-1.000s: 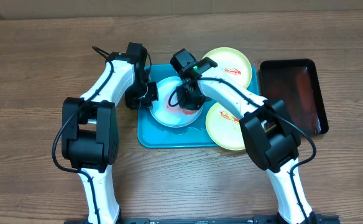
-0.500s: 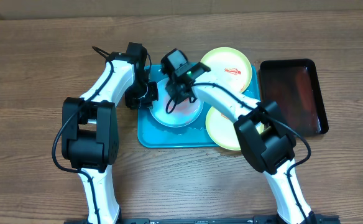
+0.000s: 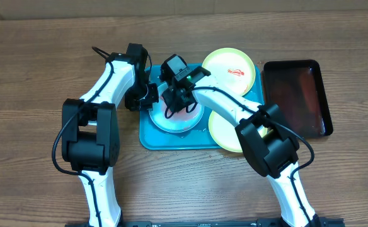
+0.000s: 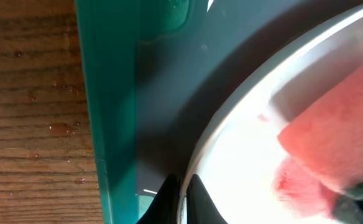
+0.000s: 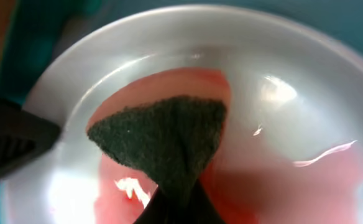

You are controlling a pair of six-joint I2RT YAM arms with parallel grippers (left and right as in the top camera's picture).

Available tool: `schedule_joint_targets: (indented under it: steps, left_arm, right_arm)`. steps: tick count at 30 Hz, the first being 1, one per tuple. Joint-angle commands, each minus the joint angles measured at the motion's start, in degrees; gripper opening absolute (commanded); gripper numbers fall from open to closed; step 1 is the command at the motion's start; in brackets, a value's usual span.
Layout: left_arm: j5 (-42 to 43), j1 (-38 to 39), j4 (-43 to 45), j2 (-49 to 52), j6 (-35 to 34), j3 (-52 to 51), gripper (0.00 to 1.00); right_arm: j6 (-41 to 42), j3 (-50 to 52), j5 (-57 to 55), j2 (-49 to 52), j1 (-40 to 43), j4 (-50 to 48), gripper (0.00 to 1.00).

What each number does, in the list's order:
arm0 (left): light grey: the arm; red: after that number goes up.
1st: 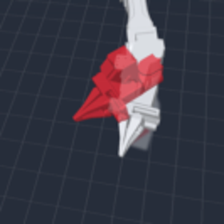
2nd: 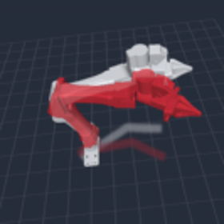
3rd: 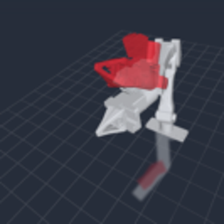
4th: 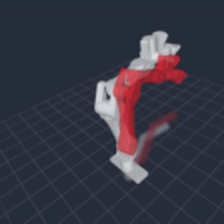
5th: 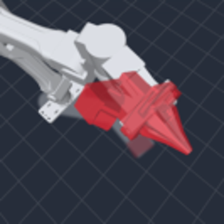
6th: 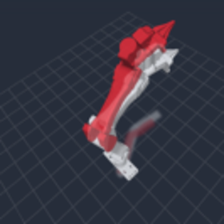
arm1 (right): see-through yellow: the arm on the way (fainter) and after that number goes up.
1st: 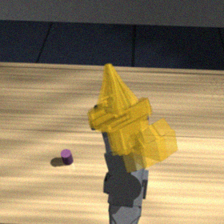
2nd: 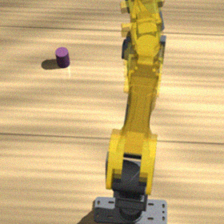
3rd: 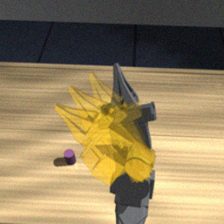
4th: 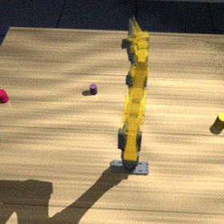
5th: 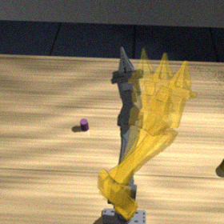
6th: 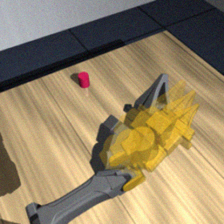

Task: Clean dirty plates on tray and stack at the side
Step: 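Scrub the white plate with the sponge while left gripper holds rim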

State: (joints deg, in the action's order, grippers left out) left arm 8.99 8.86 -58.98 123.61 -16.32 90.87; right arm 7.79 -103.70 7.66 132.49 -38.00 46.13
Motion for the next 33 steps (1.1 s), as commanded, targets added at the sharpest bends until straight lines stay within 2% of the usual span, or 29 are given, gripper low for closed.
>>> schedule_joint_targets:
  steps: [1,7,12,16,24,28,33]
  left_arm:
    - [-1.9,-0.22,0.59,1.62,0.07,-1.16,0.04]
    - [-1.9,-0.22,0.63,1.62,0.07,-1.16,0.04]
    - [-1.9,-0.22,0.61,1.62,0.07,-1.16,0.04]
    - [-1.9,-0.22,0.59,1.62,0.07,-1.16,0.04]
    - [-1.9,-0.22,0.74,1.62,0.07,-1.16,0.04]
    - [-1.9,-0.22,0.76,1.62,0.04,-1.16,0.04]
    - [-1.9,-0.22,0.74,1.62,0.07,-1.16,0.04]
  right_arm:
    - [20.81,1.64,12.37,1.25,-0.59,1.2,0.04]
    - [30.82,1.66,15.34,1.27,-1.05,-4.04,0.04]
    - [41.13,1.75,4.33,1.27,-1.09,-6.97,0.04]
    - [45.77,1.75,-1.75,1.27,-0.92,-10.21,0.04]
    - [45.88,1.75,-2.71,1.27,-0.87,-19.54,0.04]
    - [45.68,1.75,-8.9,1.27,-0.85,-19.82,0.04]
    - [33.55,1.68,-12.55,1.25,-0.81,-18.45,0.04]
